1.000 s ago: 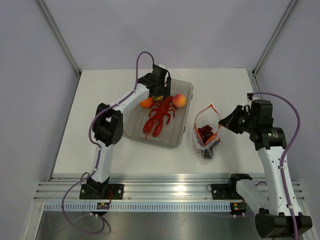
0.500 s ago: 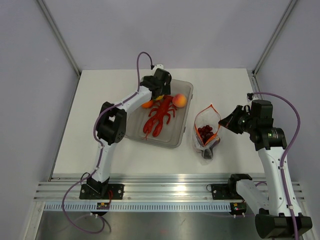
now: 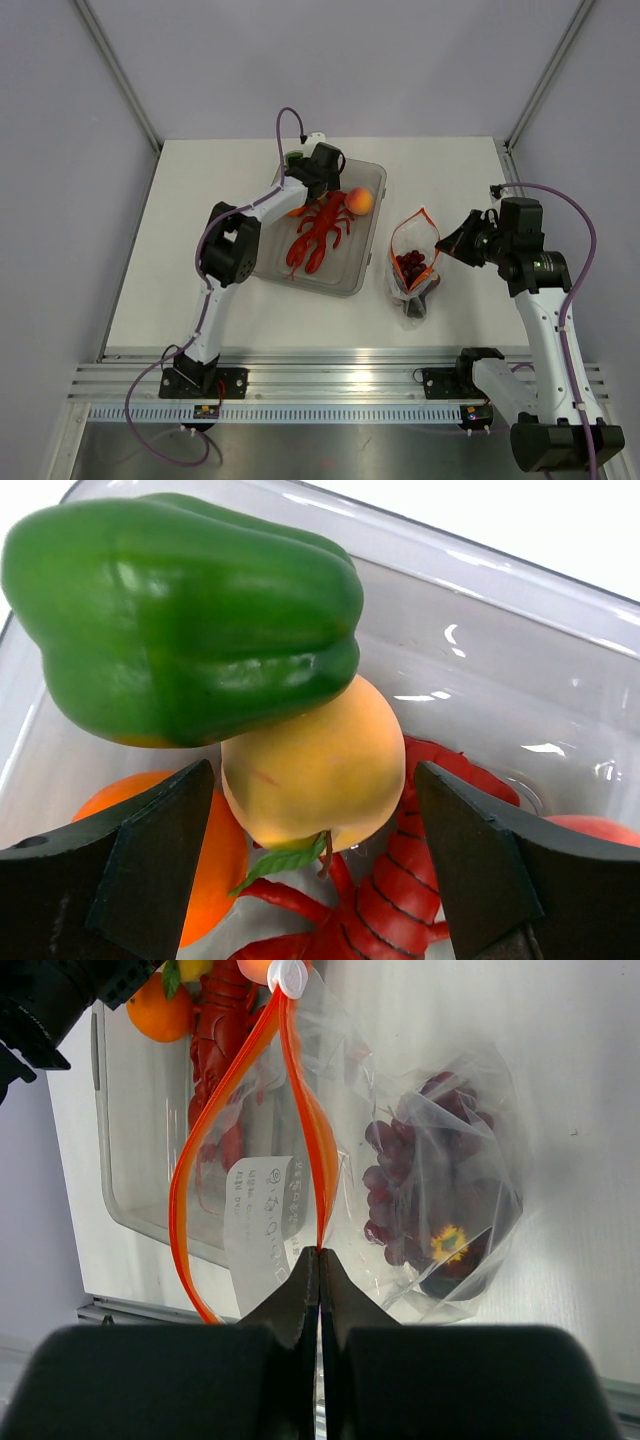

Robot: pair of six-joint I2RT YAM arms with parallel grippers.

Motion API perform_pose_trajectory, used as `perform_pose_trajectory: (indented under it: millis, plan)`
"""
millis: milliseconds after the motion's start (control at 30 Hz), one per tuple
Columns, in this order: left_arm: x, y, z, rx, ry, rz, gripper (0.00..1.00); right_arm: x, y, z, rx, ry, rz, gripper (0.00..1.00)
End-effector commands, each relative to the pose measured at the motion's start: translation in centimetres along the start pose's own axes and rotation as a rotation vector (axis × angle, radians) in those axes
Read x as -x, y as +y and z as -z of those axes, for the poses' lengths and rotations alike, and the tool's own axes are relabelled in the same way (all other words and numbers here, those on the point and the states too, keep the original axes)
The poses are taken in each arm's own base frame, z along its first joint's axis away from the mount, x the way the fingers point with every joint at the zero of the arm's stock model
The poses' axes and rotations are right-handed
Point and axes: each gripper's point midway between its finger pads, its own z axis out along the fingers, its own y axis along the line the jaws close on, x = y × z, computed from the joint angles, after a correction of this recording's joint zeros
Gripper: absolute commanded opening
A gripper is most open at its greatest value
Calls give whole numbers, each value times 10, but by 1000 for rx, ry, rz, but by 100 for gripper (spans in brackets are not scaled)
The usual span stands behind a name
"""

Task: Place the food in the zip-top bag and seal the zipper
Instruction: Pick up the fake fruit from the bin.

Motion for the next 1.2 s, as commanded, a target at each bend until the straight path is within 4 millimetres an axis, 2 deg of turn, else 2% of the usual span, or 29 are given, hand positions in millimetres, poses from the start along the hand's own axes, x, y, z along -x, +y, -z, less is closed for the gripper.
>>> perform_pose_trajectory:
  millis: [0, 333, 567, 633, 667, 700, 733, 767, 800, 833, 900, 933, 967, 1000, 1033, 1100, 1167]
  plan:
    - [9, -1, -9, 39, -65, 42, 83, 9, 11, 4, 42, -25, 37, 0]
    - [3, -6, -8, 26, -51, 37, 82, 12, 14, 7, 48, -31, 35, 0]
    - [-1, -9, -10, 18, -29, 34, 63, 9, 14, 10, 50, -36, 41, 0]
    - [4, -10, -1, 10, -44, 42, 60, 9, 13, 11, 45, -39, 40, 0]
    - [-3, -8, 0, 15, -44, 35, 58, 9, 14, 12, 48, -41, 42, 0]
    - [-4, -10, 7, 12, -51, 32, 56, 9, 13, 12, 46, -39, 41, 0]
    - [9, -12, 22, -6, -83, 44, 55, 9, 13, 12, 45, -43, 43, 0]
    - [1, -8, 26, 4, -96, 33, 55, 8, 13, 12, 47, -40, 42, 0]
    - [1, -14, 37, -7, -112, 22, 55, 8, 13, 12, 46, -41, 41, 0]
    - [12, -15, 53, -20, -140, 32, 55, 8, 12, 11, 45, -39, 40, 0]
    - [6, -14, 66, -23, -145, 19, 54, 7, 13, 12, 49, -40, 39, 0]
    - [18, -14, 81, -33, -170, 28, 53, 7, 12, 11, 49, -39, 39, 0]
    - [19, -12, 87, -29, -178, 27, 53, 7, 12, 11, 49, -42, 39, 0]
    - [12, -12, 93, -33, -171, 9, 52, 6, 12, 11, 50, -41, 38, 0]
    - [23, -11, 108, -48, -191, 20, 52, 6, 12, 11, 50, -42, 37, 0]
    - [19, -12, 123, -69, -189, -1, 52, 4, 12, 10, 55, -38, 32, 0]
    - [29, -13, 147, -112, -200, -4, 52, 3, 11, 8, 60, -36, 27, 0]
